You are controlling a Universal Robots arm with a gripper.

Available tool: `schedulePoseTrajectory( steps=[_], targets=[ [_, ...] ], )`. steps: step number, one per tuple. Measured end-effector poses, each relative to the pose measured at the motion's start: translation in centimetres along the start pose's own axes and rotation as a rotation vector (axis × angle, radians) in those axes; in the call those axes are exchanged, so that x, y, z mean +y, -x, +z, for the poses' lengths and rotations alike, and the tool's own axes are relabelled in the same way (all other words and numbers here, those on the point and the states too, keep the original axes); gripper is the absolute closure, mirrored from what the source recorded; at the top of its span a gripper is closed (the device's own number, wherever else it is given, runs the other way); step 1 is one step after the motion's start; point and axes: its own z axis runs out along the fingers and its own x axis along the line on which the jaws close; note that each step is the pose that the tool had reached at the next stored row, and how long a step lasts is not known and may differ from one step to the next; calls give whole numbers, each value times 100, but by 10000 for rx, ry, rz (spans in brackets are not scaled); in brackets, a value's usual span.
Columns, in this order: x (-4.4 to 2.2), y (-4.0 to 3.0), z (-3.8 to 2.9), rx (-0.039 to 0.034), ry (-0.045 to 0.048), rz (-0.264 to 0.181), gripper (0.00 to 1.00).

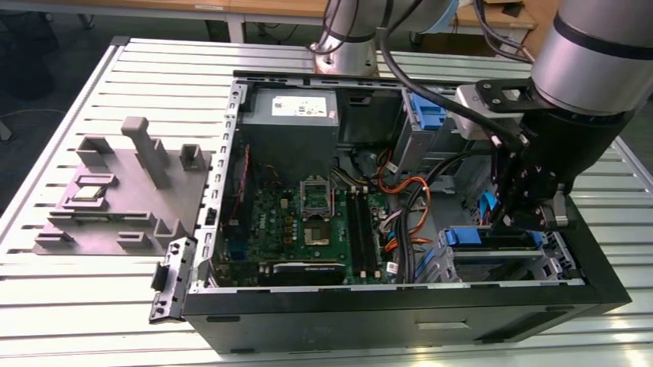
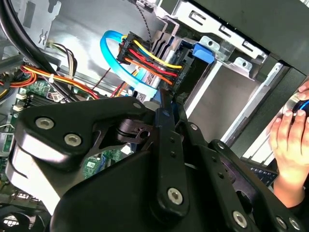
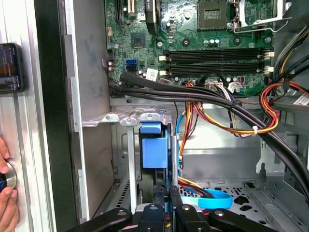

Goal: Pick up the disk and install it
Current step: 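Insert the second disk wire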

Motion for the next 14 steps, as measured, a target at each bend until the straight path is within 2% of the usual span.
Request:
schedulePoseTrajectory(
  steps=[4,10,14],
  targets=[
    [0,-8,3,-29,-6,4,84],
    [-1,-21,5,-255,-12,32,84],
    [-2,-58,13,-278,-20,16,84]
  ],
)
